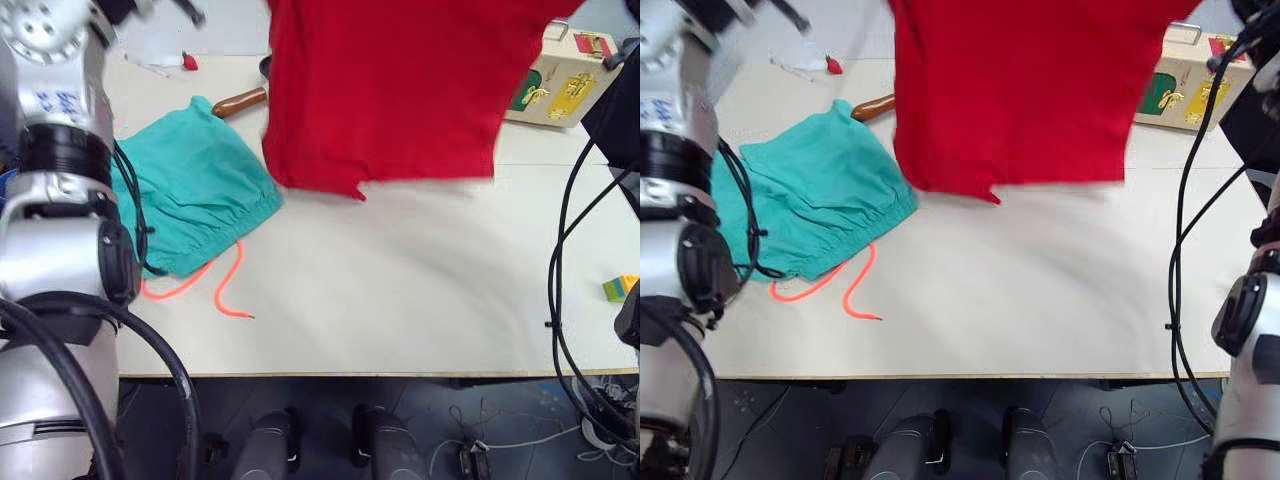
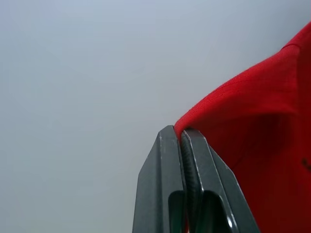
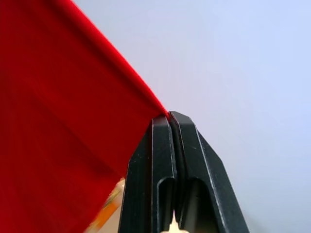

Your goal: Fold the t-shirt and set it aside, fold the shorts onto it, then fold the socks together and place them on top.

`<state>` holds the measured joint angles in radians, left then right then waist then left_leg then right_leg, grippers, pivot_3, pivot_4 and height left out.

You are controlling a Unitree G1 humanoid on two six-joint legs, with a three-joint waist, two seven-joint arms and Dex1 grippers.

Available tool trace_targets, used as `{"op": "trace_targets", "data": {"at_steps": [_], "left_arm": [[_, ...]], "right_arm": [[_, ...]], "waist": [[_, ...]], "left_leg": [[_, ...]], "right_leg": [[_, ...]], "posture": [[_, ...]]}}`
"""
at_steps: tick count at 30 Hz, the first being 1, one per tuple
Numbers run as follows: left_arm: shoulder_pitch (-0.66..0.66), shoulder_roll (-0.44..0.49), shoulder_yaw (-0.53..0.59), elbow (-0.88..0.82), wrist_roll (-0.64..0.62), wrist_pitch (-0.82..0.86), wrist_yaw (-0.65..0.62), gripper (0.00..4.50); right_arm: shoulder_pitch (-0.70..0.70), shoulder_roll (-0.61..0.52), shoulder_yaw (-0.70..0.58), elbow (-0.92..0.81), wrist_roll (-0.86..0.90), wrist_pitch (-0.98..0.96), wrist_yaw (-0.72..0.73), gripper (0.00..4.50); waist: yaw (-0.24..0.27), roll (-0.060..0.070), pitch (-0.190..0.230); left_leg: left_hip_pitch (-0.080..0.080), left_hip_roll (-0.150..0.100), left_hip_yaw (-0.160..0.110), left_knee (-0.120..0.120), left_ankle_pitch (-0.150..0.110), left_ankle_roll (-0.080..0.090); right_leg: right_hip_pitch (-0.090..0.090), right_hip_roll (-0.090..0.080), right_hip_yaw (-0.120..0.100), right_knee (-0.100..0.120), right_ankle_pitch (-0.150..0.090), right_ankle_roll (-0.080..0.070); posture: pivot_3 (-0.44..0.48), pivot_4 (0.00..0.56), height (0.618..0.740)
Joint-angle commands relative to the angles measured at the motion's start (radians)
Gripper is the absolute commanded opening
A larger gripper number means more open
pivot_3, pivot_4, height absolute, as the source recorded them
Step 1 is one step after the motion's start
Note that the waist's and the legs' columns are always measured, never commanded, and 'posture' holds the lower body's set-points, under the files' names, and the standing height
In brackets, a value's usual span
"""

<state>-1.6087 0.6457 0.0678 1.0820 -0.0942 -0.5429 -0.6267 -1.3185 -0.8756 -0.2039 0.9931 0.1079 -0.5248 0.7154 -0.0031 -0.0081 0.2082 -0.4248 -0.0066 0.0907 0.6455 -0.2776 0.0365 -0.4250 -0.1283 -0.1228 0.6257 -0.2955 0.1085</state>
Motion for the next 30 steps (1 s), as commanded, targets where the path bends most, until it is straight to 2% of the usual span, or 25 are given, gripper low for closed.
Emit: {"op": "trace_targets", "data": {"at_steps": [1, 3, 7, 10, 11, 13, 15, 16, 18, 20, 21, 23, 27, 30], "left_arm": [[-0.012, 0.05, 0.044, -0.01, -0.045, -0.131, -0.157, 0.03], [0.044, 0.058, 0.05, -0.045, -0.083, -0.14, -0.273, 0.03], [0.362, 0.072, 0.061, -0.283, -0.201, -0.055, -0.479, 0.03], [0.717, 0.103, 0.066, -0.622, -0.264, 0.067, -0.498, 0.03], [0.844, 0.109, 0.084, -0.752, -0.296, 0.149, -0.471, 0.03], [1.008, 0.121, 0.114, -0.922, -0.329, 0.263, -0.421, 0.03], [1.104, 0.133, 0.132, -1.021, -0.342, 0.335, -0.394, 0.03], [1.178, 0.165, 0.124, -1.07, -0.34, 0.37, -0.428, 0.03], [1.329, 0.268, 0.099, -1.178, -0.4, 0.557, -0.529, 0.03], [1.435, 0.356, 0.09, -1.255, -0.455, 0.705, -0.587, 0.03], [1.49, 0.401, 0.089, -1.287, -0.477, 0.772, -0.616, 0.03], [1.589, 0.478, 0.087, -1.34, -0.499, 0.891, -0.659, 0.03], [1.718, 0.524, 0.067, -1.417, -0.496, 1.002, -0.672, 0.03], [1.738, 0.5, 0.037, -1.422, -0.482, 1.039, -0.652, 0.03]], "right_arm": [[0.025, -0.056, -0.054, -0.012, 0.038, -0.086, 0.021, 0.0], [0.099, -0.063, -0.054, -0.032, 0.051, -0.094, 0.06, 0.0], [0.356, -0.066, -0.075, -0.124, 0.098, -0.083, 0.14, 0.0], [0.605, -0.072, -0.091, -0.211, 0.125, -0.094, 0.203, 0.0], [0.699, -0.068, -0.103, -0.258, 0.152, -0.076, 0.231, 0.0], [0.823, -0.063, -0.117, -0.338, 0.196, -0.025, 0.265, 0.0], [0.899, -0.062, -0.123, -0.406, 0.233, 0.029, 0.287, 0.0], [0.952, -0.07, -0.12, -0.478, 0.299, 0.132, 0.348, 0.0], [1.084, -0.128, -0.095, -0.628, 0.401, 0.381, 0.485, 0.0], [1.208, -0.199, -0.071, -0.723, 0.418, 0.534, 0.576, 0.0], [1.271, -0.234, -0.062, -0.76, 0.418, 0.596, 0.613, 0.0], [1.36, -0.276, -0.058, -0.818, 0.426, 0.702, 0.651, 0.0], [1.428, -0.282, -0.045, -0.886, 0.414, 0.8, 0.668, 0.0], [1.464, -0.277, -0.021, -0.936, 0.403, 0.855, 0.688, 0.0]], "waist": [[-0.001, 0.0, 0.0], [-0.002, 0.0, 0.0], [-0.001, 0.001, 0.0], [-0.003, 0.003, 0.002], [-0.003, 0.003, 0.003], [-0.002, 0.004, 0.003], [0.001, 0.007, 0.006], [0.0, 0.009, 0.007], [-0.001, 0.014, 0.008], [0.0, 0.019, 0.007], [0.003, 0.019, 0.007], [0.003, 0.019, 0.007], [0.001, 0.02, 0.007], [0.003, 0.02, 0.007]], "left_leg": [[0.0, -0.001, 0.004, 0.0, -0.002, 0.003], [0.0, -0.003, 0.01, 0.003, -0.005, 0.008], [0.005, -0.007, 0.012, 0.008, -0.01, 0.016], [0.001, -0.007, 0.006, 0.019, -0.011, 0.021], [0.002, -0.008, 0.005, 0.021, -0.011, 0.023], [0.003, -0.008, 0.004, 0.025, -0.011, 0.024], [0.003, -0.007, 0.004, 0.03, -0.011, 0.025], [0.003, -0.006, 0.003, 0.034, -0.01, 0.026], [0.008, -0.004, 0.002, 0.034, -0.009, 0.026], [0.021, 0.001, 0.003, 0.032, -0.017, 0.02], [0.028, 0.002, 0.002, 0.028, -0.021, 0.025], [0.032, 0.002, 0.002, 0.02, -0.019, 0.023], [0.035, 0.003, 0.003, 0.014, -0.018, 0.014], [0.035, 0.003, 0.006, 0.008, -0.014, 0.006]], "right_leg": [[0.0, -0.005, -0.011, 0.0, 0.0, 0.0], [0.0, -0.009, -0.019, 0.0, 0.001, 0.002], [0.012, -0.02, -0.038, -0.004, 0.003, 0.005], [0.014, -0.022, -0.036, -0.005, 0.004, 0.006], [0.016, -0.023, -0.034, -0.005, 0.006, 0.006], [0.019, -0.023, -0.034, -0.005, 0.007, 0.006], [0.019, -0.023, -0.034, -0.004, 0.009, 0.005], [0.023, -0.023, -0.034, -0.004, 0.011, 0.004], [0.03, -0.022, -0.032, -0.009, 0.016, 0.003], [0.041, -0.023, -0.024, -0.018, 0.018, 0.0], [0.047, -0.022, -0.02, -0.021, 0.017, -0.002], [0.048, -0.02, -0.009, -0.023, 0.012, -0.006], [0.043, -0.019, -0.008, -0.02, 0.009, -0.009], [0.039, -0.019, -0.008, -0.017, 0.009, -0.009]], "posture": [[0.0, 0.15, 0.74], [0.0, 0.15, 0.74], [0.0, 0.15, 0.74], [0.0, 0.15, 0.74], [0.0, 0.15, 0.74], [0.0, 0.15, 0.74], [0.0, 0.15, 0.74], [0.0, 0.15, 0.74], [0.0, 0.15, 0.74], [0.0, 0.15, 0.74], [0.0, 0.15, 0.74], [0.0, 0.15, 0.74], [0.0, 0.15, 0.74], [0.0, 0.15, 0.74]]}}
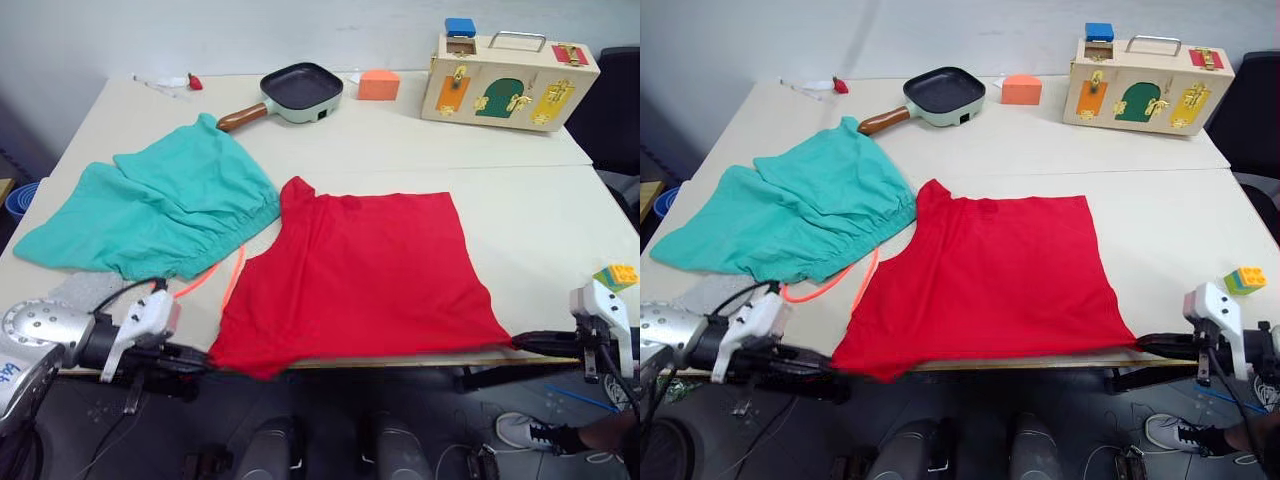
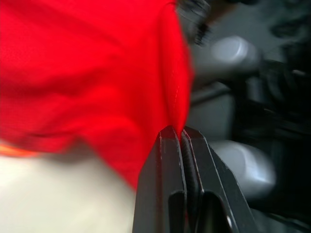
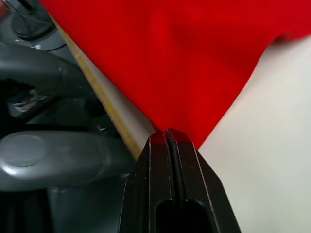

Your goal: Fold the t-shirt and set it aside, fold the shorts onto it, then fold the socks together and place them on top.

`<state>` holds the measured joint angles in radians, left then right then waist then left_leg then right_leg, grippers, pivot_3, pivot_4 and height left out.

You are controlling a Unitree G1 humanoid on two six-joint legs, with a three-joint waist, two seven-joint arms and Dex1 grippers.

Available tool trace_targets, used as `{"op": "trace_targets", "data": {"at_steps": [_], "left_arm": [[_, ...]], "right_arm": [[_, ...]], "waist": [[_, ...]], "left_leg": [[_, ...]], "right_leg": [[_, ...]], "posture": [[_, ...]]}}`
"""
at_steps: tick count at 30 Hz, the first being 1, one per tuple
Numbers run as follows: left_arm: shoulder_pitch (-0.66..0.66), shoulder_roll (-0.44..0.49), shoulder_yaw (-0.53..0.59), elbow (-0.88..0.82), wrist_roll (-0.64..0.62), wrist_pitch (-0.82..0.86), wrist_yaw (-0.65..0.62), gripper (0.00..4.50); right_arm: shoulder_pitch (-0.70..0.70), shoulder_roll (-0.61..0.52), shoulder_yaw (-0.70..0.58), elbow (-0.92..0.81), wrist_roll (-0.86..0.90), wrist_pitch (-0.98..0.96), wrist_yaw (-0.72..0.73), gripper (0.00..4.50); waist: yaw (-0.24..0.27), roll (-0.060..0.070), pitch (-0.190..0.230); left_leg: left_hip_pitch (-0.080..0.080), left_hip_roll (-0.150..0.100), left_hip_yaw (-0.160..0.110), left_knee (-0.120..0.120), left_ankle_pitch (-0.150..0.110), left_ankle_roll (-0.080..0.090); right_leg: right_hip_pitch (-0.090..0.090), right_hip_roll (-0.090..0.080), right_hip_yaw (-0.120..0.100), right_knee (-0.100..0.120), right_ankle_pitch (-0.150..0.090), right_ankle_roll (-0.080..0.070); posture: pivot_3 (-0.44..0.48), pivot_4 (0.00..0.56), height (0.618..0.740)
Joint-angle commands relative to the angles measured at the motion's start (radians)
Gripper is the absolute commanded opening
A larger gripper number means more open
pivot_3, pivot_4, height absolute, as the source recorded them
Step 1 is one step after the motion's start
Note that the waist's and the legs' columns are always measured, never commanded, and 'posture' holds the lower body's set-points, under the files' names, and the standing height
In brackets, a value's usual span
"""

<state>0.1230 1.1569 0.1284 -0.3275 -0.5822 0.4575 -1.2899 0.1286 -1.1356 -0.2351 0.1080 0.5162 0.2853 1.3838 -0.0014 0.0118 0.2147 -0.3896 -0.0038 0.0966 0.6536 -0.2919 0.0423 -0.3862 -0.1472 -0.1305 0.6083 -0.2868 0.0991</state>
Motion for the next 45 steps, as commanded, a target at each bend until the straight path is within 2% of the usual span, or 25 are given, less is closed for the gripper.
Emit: {"op": "trace_targets", "data": {"at_steps": [1, 4, 7, 9, 11, 13, 15, 17, 19, 21, 23, 26, 28, 30, 34, 37, 39, 41, 45], "left_arm": [[-0.004, -0.017, -0.042, -0.007, 0.014, 0.045, 0.01, 0.03], [-0.097, -0.03, -0.133, 0.045, 0.082, 0.03, -0.011, 0.03], [-0.375, -0.154, -0.199, 0.225, 0.166, -0.016, 0.051, 0.03], [-0.671, -0.287, -0.201, 0.466, 0.25, -0.125, 0.158, 0.03], [-0.99, -0.407, -0.179, 0.756, 0.346, -0.326, 0.313, 0.03], [-1.255, -0.471, -0.137, 1.005, 0.41, -0.529, 0.484, 0.03], [-1.478, -0.484, -0.094, 1.2, 0.453, -0.741, 0.637, 0.03], [-1.634, -0.471, -0.061, 1.327, 0.478, -0.892, 0.739, 0.03], [-1.736, -0.44, -0.037, 1.396, 0.509, -1.024, 0.806, 0.03], [-1.798, -0.41, -0.019, 1.427, 0.518, -1.129, 0.81, 0.03], [-1.818, -0.39, -0.017, 1.422, 0.514, -1.221, 0.75, 0.03], [-1.765, -0.378, -0.024, 1.36, 0.472, -1.286, 0.604, 0.03], [-1.654, -0.382, -0.019, 1.283, 0.417, -1.26, 0.505, 0.03], [-1.453, -0.383, -0.018, 1.145, 0.352, -1.197, 0.414, 0.03], [-1.041, -0.346, -0.014, 0.834, 0.296, -1.084, 0.336, 0.03], [-0.716, -0.313, 0.029, 0.576, 0.225, -0.913, 0.32, 0.03], [-0.526, -0.273, 0.036, 0.424, 0.19, -0.807, 0.281, 0.03], [-0.349, -0.214, 0.028, 0.258, 0.101, -0.622, 0.229, 0.03], [-0.125, -0.11, 0.02, 0.03, -0.009, -0.343, 0.17, 0.03]], "right_arm": [[0.017, -0.017, 0.02, -0.065, -0.006, 0.066, 0.022, 0.0], [-0.053, -0.005, 0.065, -0.061, -0.037, 0.075, 0.016, 0.0], [-0.314, 0.089, 0.079, 0.068, -0.093, -0.052, -0.076, 0.0], [-0.615, 0.184, 0.055, 0.246, -0.158, -0.218, -0.239, 0.0], [-0.923, 0.249, 0.034, 0.444, -0.228, -0.386, -0.416, 0.0], [-1.151, 0.274, 0.027, 0.606, -0.277, -0.514, -0.538, 0.0], [-1.333, 0.281, 0.014, 0.729, -0.309, -0.64, -0.644, 0.0], [-1.454, 0.279, 0.0, 0.81, -0.329, -0.751, -0.711, 0.0], [-1.534, 0.265, -0.006, 0.862, -0.357, -0.836, -0.763, 0.0], [-1.578, 0.245, -0.007, 0.895, -0.38, -0.9, -0.8, 0.0], [-1.584, 0.231, -0.013, 0.91, -0.375, -0.936, -0.792, 0.0], [-1.509, 0.224, -0.027, 0.893, -0.338, -0.943, -0.731, 0.0], [-1.407, 0.228, -0.032, 0.86, -0.31, -0.923, -0.669, 0.0], [-1.264, 0.231, -0.026, 0.802, -0.295, -0.912, -0.601, 0.0], [-0.998, 0.255, -0.033, 0.646, -0.213, -0.81, -0.467, 0.0], [-0.741, 0.233, -0.01, 0.51, -0.166, -0.747, -0.284, 0.0], [-0.591, 0.221, -0.009, 0.447, -0.156, -0.702, -0.216, 0.0], [-0.478, 0.204, -0.009, 0.414, -0.17, -0.704, -0.174, 0.0], [-0.331, 0.183, -0.019, 0.394, -0.171, -0.673, -0.112, 0.0]], "waist": [[0.003, 0.0, 0.0], [0.004, 0.0, 0.0], [0.004, -0.001, 0.001], [0.003, -0.004, 0.002], [0.001, -0.006, 0.004], [0.004, -0.008, 0.005], [0.003, -0.011, 0.004], [0.0, -0.012, 0.003], [-0.005, -0.012, 0.003], [-0.013, -0.012, 0.003], [-0.021, -0.012, 0.003], [-0.023, -0.012, 0.003], [-0.022, -0.012, 0.003], [-0.022, -0.012, 0.003], [-0.03, -0.011, 0.004], [-0.033, -0.01, 0.004], [-0.029, -0.01, 0.004], [-0.027, -0.01, 0.004], [-0.021, -0.008, 0.005]], "left_leg": [[-0.001, 0.0, 0.001, -0.001, 0.001, 0.0], [-0.002, 0.0, 0.004, 0.0, 0.004, 0.004], [-0.001, 0.0, 0.009, 0.001, 0.004, 0.003], [-0.006, 0.0, 0.01, 0.003, 0.007, 0.008], [-0.008, 0.0, 0.01, 0.006, 0.016, 0.004], [-0.028, -0.002, 0.011, 0.008, 0.026, 0.005], [-0.039, -0.003, 0.014, 0.008, 0.032, 0.01], [-0.041, -0.003, 0.016, 0.005, 0.027, 0.011], [-0.037, -0.003, 0.02, -0.001, 0.019, 0.014], [-0.033, -0.004, 0.026, -0.006, 0.014, 0.019], [-0.034, -0.004, 0.027, -0.006, 0.009, 0.023], [-0.035, -0.005, 0.028, -0.004, 0.006, 0.027], [-0.035, -0.006, 0.028, -0.001, 0.005, 0.029], [-0.031, -0.007, 0.027, 0.006, 0.004, 0.031], [-0.032, -0.006, 0.027, 0.013, 0.008, 0.034], [-0.03, -0.004, 0.028, 0.016, 0.01, 0.034], [-0.03, -0.002, 0.028, 0.016, 0.01, 0.032], [-0.027, -0.002, 0.028, 0.016, 0.009, 0.031], [-0.018, -0.002, 0.028, 0.014, 0.005, 0.026]], "right_leg": [[-0.001, 0.0, 0.0, 0.001, 0.0, 0.0], [-0.004, 0.001, 0.001, 0.003, 0.0, 0.0], [-0.004, 0.0, 0.0, 0.002, 0.002, 0.002], [-0.007, -0.001, -0.002, -0.001, 0.008, 0.0], [-0.009, 0.001, -0.004, 0.0, 0.017, 0.002], [-0.029, 0.001, -0.004, 0.003, 0.028, 0.002], [-0.042, 0.003, -0.005, 0.012, 0.029, 0.001], [-0.045, 0.004, -0.009, 0.009, 0.028, 0.0], [-0.046, 0.002, -0.022, 0.009, 0.028, 0.0], [-0.046, -0.002, -0.034, 0.008, 0.028, 0.001], [-0.046, -0.004, -0.04, 0.005, 0.028, 0.001], [-0.043, -0.004, -0.042, 0.002, 0.028, 0.002], [-0.038, -0.005, -0.041, -0.001, 0.03, 0.004], [-0.027, -0.004, -0.041, -0.007, 0.029, 0.006], [-0.024, -0.004, -0.033, -0.012, 0.031, 0.013], [-0.025, -0.003, -0.028, -0.008, 0.033, 0.013], [-0.025, -0.003, -0.027, -0.006, 0.032, 0.012], [-0.024, -0.004, -0.024, -0.005, 0.031, 0.011], [-0.017, -0.005, -0.017, -0.004, 0.03, 0.008]], "posture": [[0.0, 0.15, 0.74], [0.0, 0.15, 0.74], [0.0, 0.15, 0.74], [0.0, 0.15, 0.74], [0.0, 0.15, 0.74], [0.0, 0.15, 0.74], [0.0, 0.15, 0.74], [0.0, 0.15, 0.74], [0.0, 0.15, 0.74], [0.0, 0.15, 0.74], [0.0, 0.15, 0.74], [0.0, 0.15, 0.74], [0.0, 0.15, 0.74], [0.0, 0.15, 0.74], [0.0, 0.15, 0.74], [0.0, 0.15, 0.74], [0.0, 0.15, 0.74], [0.0, 0.15, 0.74], [0.0, 0.15, 0.74]]}}
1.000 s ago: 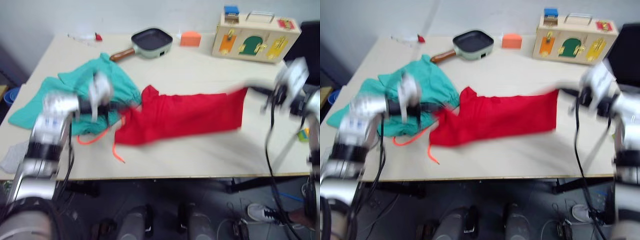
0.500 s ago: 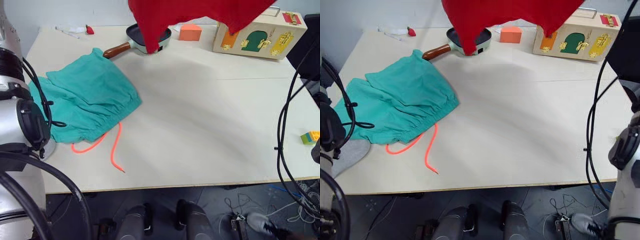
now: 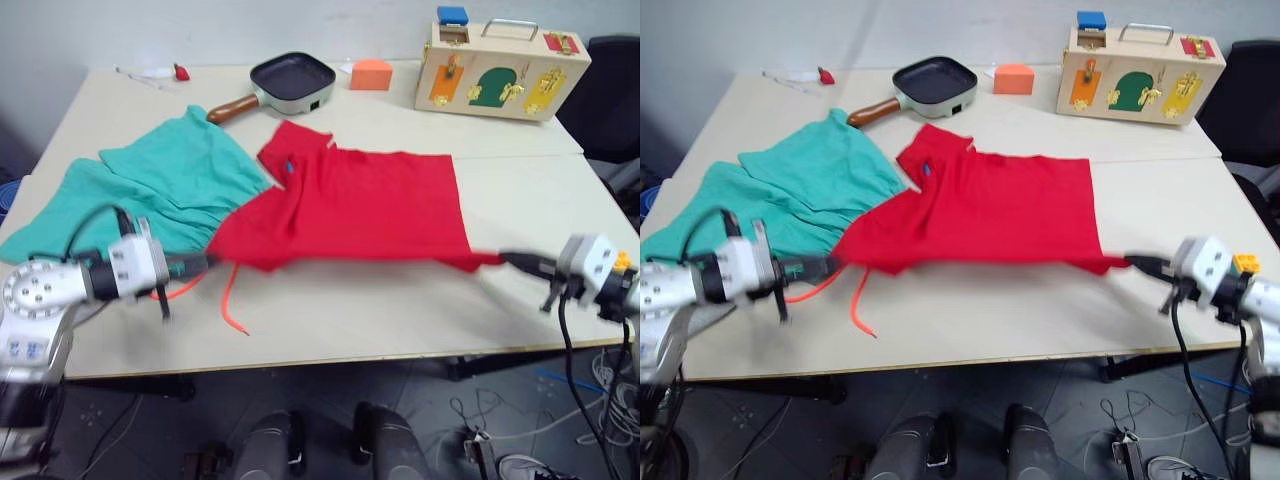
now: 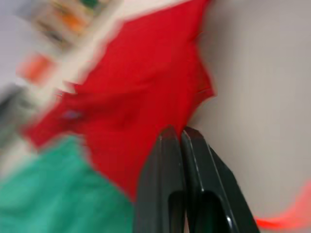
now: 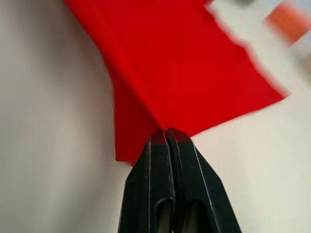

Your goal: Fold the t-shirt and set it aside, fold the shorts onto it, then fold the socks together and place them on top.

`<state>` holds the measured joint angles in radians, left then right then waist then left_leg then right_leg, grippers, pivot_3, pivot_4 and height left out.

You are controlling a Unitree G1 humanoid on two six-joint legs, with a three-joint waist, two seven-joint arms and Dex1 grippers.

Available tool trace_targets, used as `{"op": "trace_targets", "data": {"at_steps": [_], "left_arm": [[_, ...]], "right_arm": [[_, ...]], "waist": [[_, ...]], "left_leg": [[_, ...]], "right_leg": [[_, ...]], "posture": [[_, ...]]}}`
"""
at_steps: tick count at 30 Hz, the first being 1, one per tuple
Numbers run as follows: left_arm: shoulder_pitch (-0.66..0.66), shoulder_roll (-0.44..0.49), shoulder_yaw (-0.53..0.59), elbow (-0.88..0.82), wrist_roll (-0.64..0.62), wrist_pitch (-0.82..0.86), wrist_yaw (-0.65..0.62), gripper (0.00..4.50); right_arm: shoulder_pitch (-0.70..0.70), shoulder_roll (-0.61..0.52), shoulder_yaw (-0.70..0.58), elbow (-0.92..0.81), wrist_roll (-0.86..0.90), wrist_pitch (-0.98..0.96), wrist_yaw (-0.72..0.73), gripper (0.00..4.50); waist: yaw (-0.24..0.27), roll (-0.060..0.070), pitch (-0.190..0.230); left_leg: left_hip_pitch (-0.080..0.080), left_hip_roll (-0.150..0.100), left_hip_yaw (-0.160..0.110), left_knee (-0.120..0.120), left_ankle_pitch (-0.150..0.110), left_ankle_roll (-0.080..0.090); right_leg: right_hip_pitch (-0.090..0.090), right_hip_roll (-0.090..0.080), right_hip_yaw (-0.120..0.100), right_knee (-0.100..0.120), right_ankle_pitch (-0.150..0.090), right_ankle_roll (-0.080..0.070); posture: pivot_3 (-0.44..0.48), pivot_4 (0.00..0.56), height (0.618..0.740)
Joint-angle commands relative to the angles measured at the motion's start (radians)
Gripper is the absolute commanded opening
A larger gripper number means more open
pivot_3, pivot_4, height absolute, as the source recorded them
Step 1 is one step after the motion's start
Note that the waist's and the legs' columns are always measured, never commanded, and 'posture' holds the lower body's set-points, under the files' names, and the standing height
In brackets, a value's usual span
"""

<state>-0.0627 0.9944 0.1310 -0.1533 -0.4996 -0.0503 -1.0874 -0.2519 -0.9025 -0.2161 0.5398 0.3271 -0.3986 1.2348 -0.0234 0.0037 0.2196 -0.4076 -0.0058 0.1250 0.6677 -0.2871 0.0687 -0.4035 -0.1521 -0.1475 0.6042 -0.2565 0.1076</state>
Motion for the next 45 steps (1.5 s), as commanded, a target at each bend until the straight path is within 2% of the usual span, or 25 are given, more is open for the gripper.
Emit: {"op": "trace_targets", "data": {"at_steps": [1, 5, 10, 16, 21, 27, 34, 41, 45], "left_arm": [[0.085, 0.064, 0.02, -0.174, -0.105, 0.208, -0.038, 0.03], [0.159, 0.109, 0.02, -0.228, -0.104, 0.329, -0.07, 0.03], [0.181, 0.124, 0.019, -0.252, -0.083, 0.397, -0.096, 0.03], [0.118, 0.145, 0.039, -0.222, -0.102, 0.486, -0.13, 0.03], [-0.043, 0.121, -0.003, -0.134, -0.098, 0.538, -0.142, 0.03], [-0.209, 0.076, -0.079, -0.031, -0.075, 0.627, -0.142, 0.03], [-0.306, 0.014, -0.138, 0.08, -0.011, 0.642, -0.122, 0.03], [-0.358, -0.081, -0.126, 0.147, 0.049, 0.581, -0.05, 0.03], [-0.353, -0.096, -0.121, 0.155, 0.053, 0.571, -0.061, 0.03]], "right_arm": [[0.072, -0.055, -0.036, -0.041, 0.013, 0.004, 0.049, 0.0], [0.148, -0.07, -0.029, -0.055, 0.011, 0.026, 0.081, 0.0], [0.227, -0.091, -0.027, -0.081, 0.006, 0.034, 0.125, 0.0], [0.28, -0.11, -0.026, -0.155, 0.024, 0.14, 0.132, 0.0], [0.247, -0.109, -0.016, -0.216, 0.045, 0.283, 0.117, 0.0], [0.113, -0.111, 0.023, -0.197, 0.033, 0.453, 0.114, 0.0], [-0.021, -0.073, 0.068, -0.141, -0.01, 0.503, 0.075, 0.0], [-0.045, -0.034, 0.06, -0.146, -0.032, 0.541, -0.023, 0.0], [-0.027, -0.037, 0.045, -0.175, -0.004, 0.56, -0.019, 0.0]], "waist": [[0.003, 0.0, 0.0], [0.002, 0.002, -0.002], [0.0, 0.004, -0.003], [0.004, 0.004, -0.003], [0.011, 0.004, -0.004], [0.011, 0.003, -0.004], [0.019, 0.003, -0.004], [0.022, 0.002, -0.004], [0.021, 0.002, -0.004]], "left_leg": [[0.002, 0.0, -0.001, 0.0, -0.002, -0.004], [0.007, 0.001, -0.001, -0.001, -0.003, -0.007], [0.007, 0.005, 0.0, -0.002, -0.004, -0.012], [0.007, 0.006, 0.001, -0.002, -0.005, -0.012], [0.007, 0.006, 0.001, -0.001, -0.005, -0.012], [0.006, 0.006, 0.007, -0.001, -0.004, -0.012], [0.005, 0.007, 0.014, -0.001, -0.002, -0.006], [0.005, 0.007, 0.014, -0.001, -0.002, -0.006], [0.005, 0.007, 0.015, -0.001, -0.002, -0.006]], "right_leg": [[0.002, -0.001, 0.001, -0.001, 0.0, 0.0], [0.004, -0.004, 0.004, -0.003, -0.002, -0.004], [0.002, 0.002, 0.005, -0.001, -0.004, -0.007], [0.002, 0.003, 0.005, -0.002, -0.004, -0.008], [0.002, 0.002, 0.005, -0.001, -0.004, -0.008], [-0.005, 0.003, 0.01, 0.004, -0.004, -0.008], [-0.009, 0.005, 0.013, 0.007, -0.004, -0.008], [-0.009, 0.003, 0.015, 0.007, -0.004, -0.007], [-0.009, 0.003, 0.015, 0.007, -0.004, -0.007]], "posture": [[0.0, 0.15, 0.74], [0.0, 0.15, 0.74], [0.0, 0.15, 0.74], [0.0, 0.15, 0.74], [0.0, 0.15, 0.74], [0.0, 0.15, 0.74], [0.0, 0.15, 0.74], [0.0, 0.15, 0.74], [0.0, 0.15, 0.74]]}}
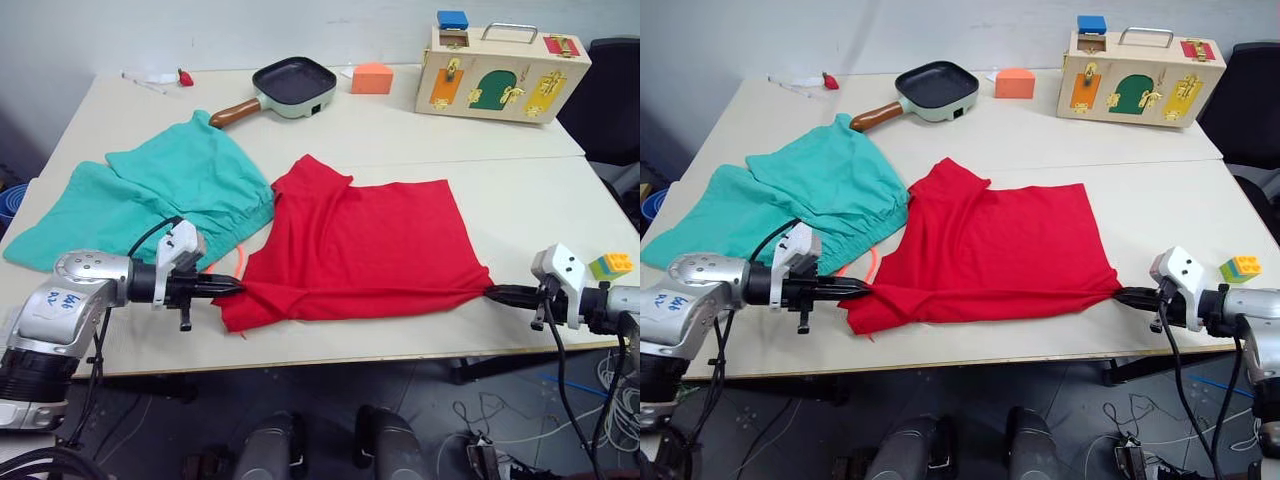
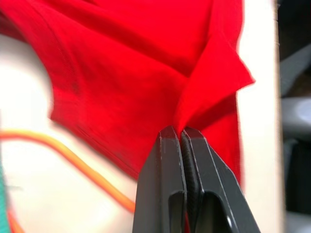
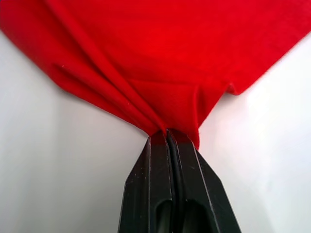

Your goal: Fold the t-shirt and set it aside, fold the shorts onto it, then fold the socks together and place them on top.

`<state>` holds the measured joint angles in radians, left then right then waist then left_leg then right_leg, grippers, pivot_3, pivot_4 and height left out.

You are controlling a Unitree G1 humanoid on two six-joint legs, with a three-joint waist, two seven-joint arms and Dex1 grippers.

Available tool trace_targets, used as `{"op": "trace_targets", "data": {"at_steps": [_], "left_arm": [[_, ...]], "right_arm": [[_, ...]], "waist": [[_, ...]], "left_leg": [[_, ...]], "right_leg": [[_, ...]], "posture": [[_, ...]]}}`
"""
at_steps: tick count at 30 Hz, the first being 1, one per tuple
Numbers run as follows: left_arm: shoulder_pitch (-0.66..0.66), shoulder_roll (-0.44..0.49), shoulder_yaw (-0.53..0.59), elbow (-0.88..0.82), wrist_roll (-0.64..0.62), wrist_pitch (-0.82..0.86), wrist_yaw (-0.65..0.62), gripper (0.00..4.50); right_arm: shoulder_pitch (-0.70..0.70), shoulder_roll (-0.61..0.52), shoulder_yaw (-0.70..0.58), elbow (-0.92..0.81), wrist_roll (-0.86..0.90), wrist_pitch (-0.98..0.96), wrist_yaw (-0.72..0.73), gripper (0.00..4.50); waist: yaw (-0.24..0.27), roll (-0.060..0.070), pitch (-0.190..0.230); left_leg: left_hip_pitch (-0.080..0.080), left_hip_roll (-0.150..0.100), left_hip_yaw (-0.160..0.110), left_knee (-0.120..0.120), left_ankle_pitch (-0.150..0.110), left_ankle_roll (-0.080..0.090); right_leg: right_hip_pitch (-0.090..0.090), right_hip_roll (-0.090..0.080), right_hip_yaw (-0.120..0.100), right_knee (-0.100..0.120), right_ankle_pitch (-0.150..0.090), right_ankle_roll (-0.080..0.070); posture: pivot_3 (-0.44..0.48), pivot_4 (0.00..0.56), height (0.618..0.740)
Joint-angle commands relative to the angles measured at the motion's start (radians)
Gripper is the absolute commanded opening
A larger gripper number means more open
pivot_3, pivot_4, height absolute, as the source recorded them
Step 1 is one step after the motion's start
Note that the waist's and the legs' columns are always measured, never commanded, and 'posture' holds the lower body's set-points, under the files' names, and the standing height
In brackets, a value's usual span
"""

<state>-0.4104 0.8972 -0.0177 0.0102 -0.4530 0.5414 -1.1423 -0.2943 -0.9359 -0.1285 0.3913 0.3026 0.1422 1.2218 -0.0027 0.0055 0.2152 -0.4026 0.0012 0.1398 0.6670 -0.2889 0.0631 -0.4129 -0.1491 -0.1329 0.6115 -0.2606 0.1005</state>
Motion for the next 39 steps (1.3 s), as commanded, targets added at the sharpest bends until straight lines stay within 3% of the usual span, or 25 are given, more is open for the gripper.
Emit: {"op": "trace_targets", "data": {"at_steps": [1, 6, 13, 20, 33, 39], "left_arm": [[-0.002, 0.0, 0.026, -0.008, 0.009, -0.025, -0.008, 0.03], [0.013, -0.01, 0.03, -0.01, 0.015, -0.053, -0.013, 0.03], [0.163, 0.08, 0.083, -0.147, -0.036, -0.064, -0.138, 0.03], [0.25, 0.106, 0.091, -0.249, -0.066, -0.035, -0.156, 0.03], [0.101, 0.056, 0.034, -0.093, 0.012, -0.054, -0.11, 0.03], [0.04, 0.014, 0.017, -0.04, 0.029, -0.051, -0.093, 0.03]], "right_arm": [[0.021, -0.006, -0.049, -0.035, 0.029, 0.023, -0.005, 0.0], [0.064, -0.039, -0.097, -0.112, 0.088, 0.089, 0.035, 0.0], [0.332, -0.224, -0.156, -0.314, 0.12, 0.248, 0.191, 0.0], [0.487, -0.287, -0.245, -0.422, 0.157, 0.377, 0.236, 0.0], [0.201, -0.209, -0.133, -0.256, 0.126, 0.335, 0.155, 0.0], [0.133, -0.162, -0.09, -0.214, 0.109, 0.328, 0.118, 0.0]], "waist": [[0.0, 0.0, 0.0], [0.001, 0.0, 0.0], [0.002, 0.0, 0.0], [0.002, -0.001, -0.001], [0.001, -0.001, -0.001], [0.002, -0.001, -0.001]], "left_leg": [[0.0, 0.0, 0.0, 0.0, 0.0, 0.0], [0.0, 0.001, 0.001, 0.0, 0.0, 0.0], [-0.001, 0.001, 0.001, 0.0, -0.001, 0.001], [0.0, 0.002, 0.001, 0.0, -0.007, -0.004], [0.0, 0.002, 0.003, -0.001, -0.007, -0.004], [-0.001, 0.002, 0.004, 0.0, -0.006, -0.003]], "right_leg": [[0.0, 0.0, 0.0, 0.0, 0.0, 0.0], [0.0, 0.0, 0.0, 0.0, 0.0, 0.0], [-0.001, -0.001, 0.001, -0.001, 0.0, 0.0], [0.0, -0.002, 0.001, -0.005, 0.0, 0.0], [-0.002, -0.001, 0.002, -0.005, 0.0, 0.0], [-0.002, -0.001, 0.001, -0.004, 0.0, 0.0]], "posture": [[0.0, 0.15, 0.74], [0.0, 0.15, 0.74], [0.0, 0.15, 0.74], [0.0, 0.15, 0.74], [0.0, 0.15, 0.74], [0.0, 0.15, 0.74]]}}
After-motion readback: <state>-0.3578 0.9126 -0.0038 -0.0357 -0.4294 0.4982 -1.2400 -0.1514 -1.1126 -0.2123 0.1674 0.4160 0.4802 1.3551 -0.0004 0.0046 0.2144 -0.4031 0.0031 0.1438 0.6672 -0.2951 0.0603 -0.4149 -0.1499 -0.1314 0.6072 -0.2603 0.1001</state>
